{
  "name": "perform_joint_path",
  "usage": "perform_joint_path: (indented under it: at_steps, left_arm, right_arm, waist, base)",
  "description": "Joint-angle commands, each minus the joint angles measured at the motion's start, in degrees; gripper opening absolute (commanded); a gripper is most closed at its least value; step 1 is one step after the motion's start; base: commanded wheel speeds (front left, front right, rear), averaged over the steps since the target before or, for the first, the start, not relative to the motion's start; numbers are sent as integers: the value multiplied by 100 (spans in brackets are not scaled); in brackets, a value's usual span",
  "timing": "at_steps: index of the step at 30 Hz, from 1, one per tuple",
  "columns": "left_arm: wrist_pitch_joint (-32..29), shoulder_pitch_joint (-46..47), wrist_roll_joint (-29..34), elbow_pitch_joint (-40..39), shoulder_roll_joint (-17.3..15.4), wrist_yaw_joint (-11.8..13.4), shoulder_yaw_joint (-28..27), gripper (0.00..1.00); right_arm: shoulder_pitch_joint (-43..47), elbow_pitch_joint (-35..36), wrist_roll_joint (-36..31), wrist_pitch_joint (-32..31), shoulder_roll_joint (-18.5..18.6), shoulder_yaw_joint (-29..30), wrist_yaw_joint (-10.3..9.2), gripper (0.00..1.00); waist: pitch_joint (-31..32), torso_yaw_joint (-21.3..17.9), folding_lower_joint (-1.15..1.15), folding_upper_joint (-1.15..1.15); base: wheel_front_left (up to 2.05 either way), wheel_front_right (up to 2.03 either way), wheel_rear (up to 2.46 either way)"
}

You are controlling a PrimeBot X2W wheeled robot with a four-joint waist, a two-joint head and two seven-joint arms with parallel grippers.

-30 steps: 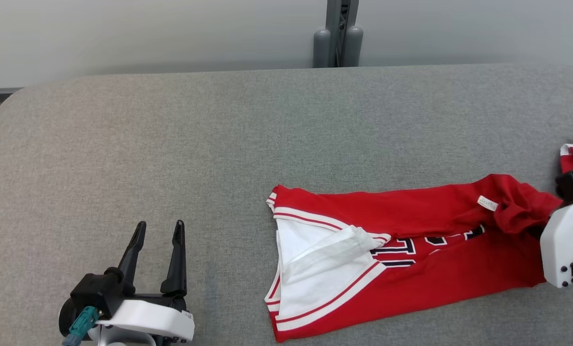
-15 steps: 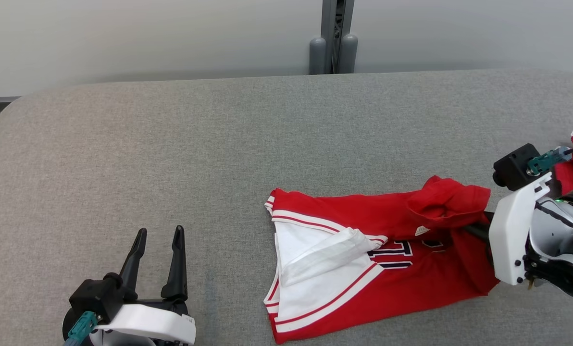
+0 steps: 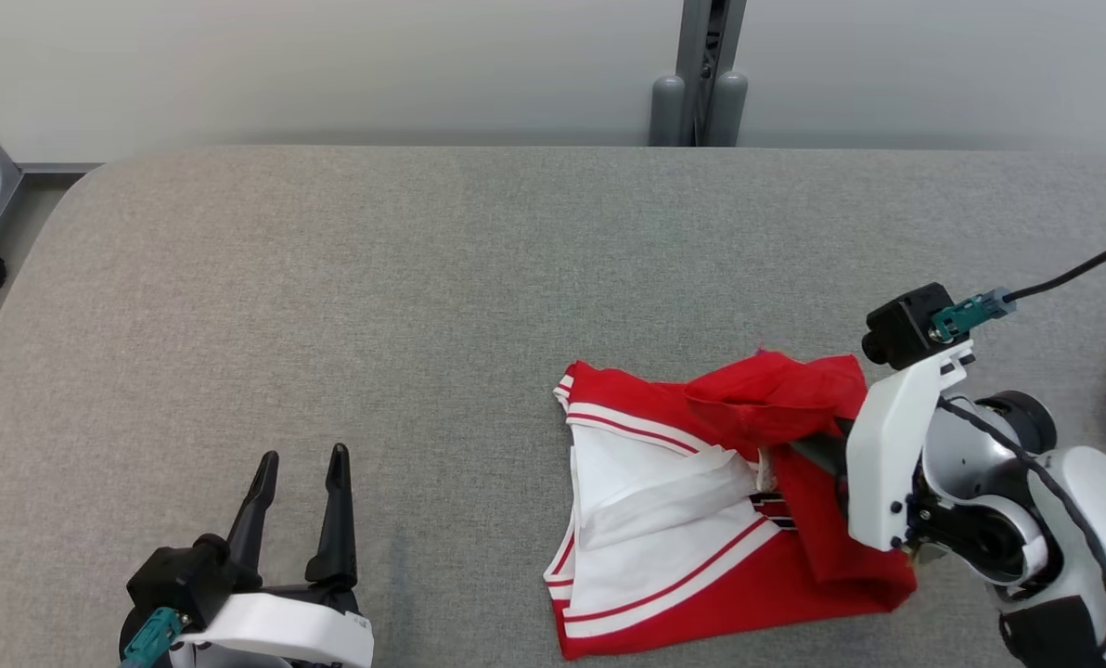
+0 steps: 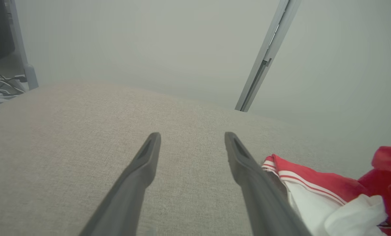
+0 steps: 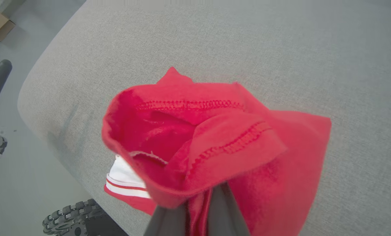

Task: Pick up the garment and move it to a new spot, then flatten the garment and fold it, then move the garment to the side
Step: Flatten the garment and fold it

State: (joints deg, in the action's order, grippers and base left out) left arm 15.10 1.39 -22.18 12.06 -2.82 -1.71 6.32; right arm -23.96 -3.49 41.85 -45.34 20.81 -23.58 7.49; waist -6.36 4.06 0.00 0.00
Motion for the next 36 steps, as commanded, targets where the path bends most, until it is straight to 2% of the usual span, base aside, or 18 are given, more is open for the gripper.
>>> perform_joint_path:
  at_steps: [1,8,13,32,33,34,35,36]
  left_arm:
    - [3,-22,-41,18,-22,-13,-43,100]
    - [3,25,-89,34,-22,12,-16,100]
    - [3,86,-131,65,-22,-1,15,100]
    - [3,169,-138,64,-22,50,216,100]
    - [3,174,-137,68,-21,50,226,100]
    - [3,178,-134,73,-22,51,236,100]
    - [3,180,-134,78,-22,53,243,100]
    - [3,185,-133,81,-22,55,250,100]
  right_arm:
    - [60,-94,-112,-40,-236,143,2,0]
    - [113,-394,-425,-110,-1074,446,2,0]
    - [197,-558,-634,-157,-1393,437,2,0]
    - [-24,-1271,-1025,565,-1759,675,3,0]
    - [-37,-1321,-1062,578,-1761,649,3,12]
    - [-49,-1357,-1091,595,-1768,605,3,35]
    - [-49,-1404,-1127,589,-1771,562,3,100]
    - [-62,-1419,-1145,607,-1774,503,3,100]
  waist:
    - [-29,75,0,0]
    - [-113,257,0,0]
    - [-183,369,0,0]
    - [-431,658,0,0]
    - [-442,667,0,0]
    - [-450,675,0,0]
    - [-454,682,0,0]
    - [-461,687,0,0]
  base:
    - [0,0,0]
    - [0,0,0]
    - [0,0,0]
    - [0,0,0]
    - [0,0,0]
    - [0,0,0]
    - [0,0,0]
    - [0,0,0]
